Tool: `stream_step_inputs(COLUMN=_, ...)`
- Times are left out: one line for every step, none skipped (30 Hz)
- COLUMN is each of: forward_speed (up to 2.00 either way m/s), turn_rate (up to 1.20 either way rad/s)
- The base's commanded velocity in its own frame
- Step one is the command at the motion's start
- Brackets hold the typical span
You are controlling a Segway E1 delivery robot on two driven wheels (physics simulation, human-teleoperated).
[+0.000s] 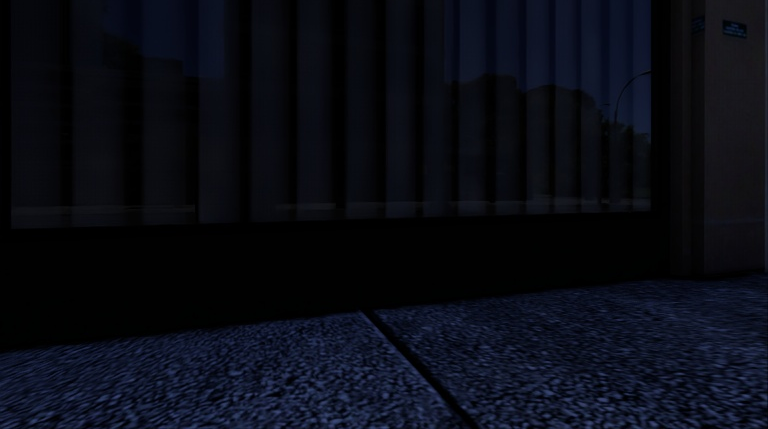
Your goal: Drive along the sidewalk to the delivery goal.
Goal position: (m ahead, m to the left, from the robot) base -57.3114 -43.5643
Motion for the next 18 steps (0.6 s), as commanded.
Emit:
stream_step_inputs(forward_speed=0.0, turn_rate=0.0)
stream_step_inputs(forward_speed=0.0, turn_rate=0.0)
stream_step_inputs(forward_speed=0.0, turn_rate=0.0)
stream_step_inputs(forward_speed=0.0, turn_rate=0.0)
stream_step_inputs(forward_speed=0.0, turn_rate=0.0)
stream_step_inputs(forward_speed=0.0, turn_rate=0.0)
stream_step_inputs(forward_speed=0.0, turn_rate=0.0)
stream_step_inputs(forward_speed=0.0, turn_rate=0.0)
stream_step_inputs(forward_speed=0.0, turn_rate=0.0)
stream_step_inputs(forward_speed=0.0, turn_rate=0.0)
stream_step_inputs(forward_speed=0.0, turn_rate=0.0)
stream_step_inputs(forward_speed=0.0, turn_rate=0.0)
stream_step_inputs(forward_speed=0.0, turn_rate=0.0)
stream_step_inputs(forward_speed=0.0, turn_rate=0.0)
stream_step_inputs(forward_speed=0.0, turn_rate=0.0)
stream_step_inputs(forward_speed=0.0, turn_rate=0.0)
stream_step_inputs(forward_speed=0.0, turn_rate=0.0)
stream_step_inputs(forward_speed=0.0, turn_rate=0.0)
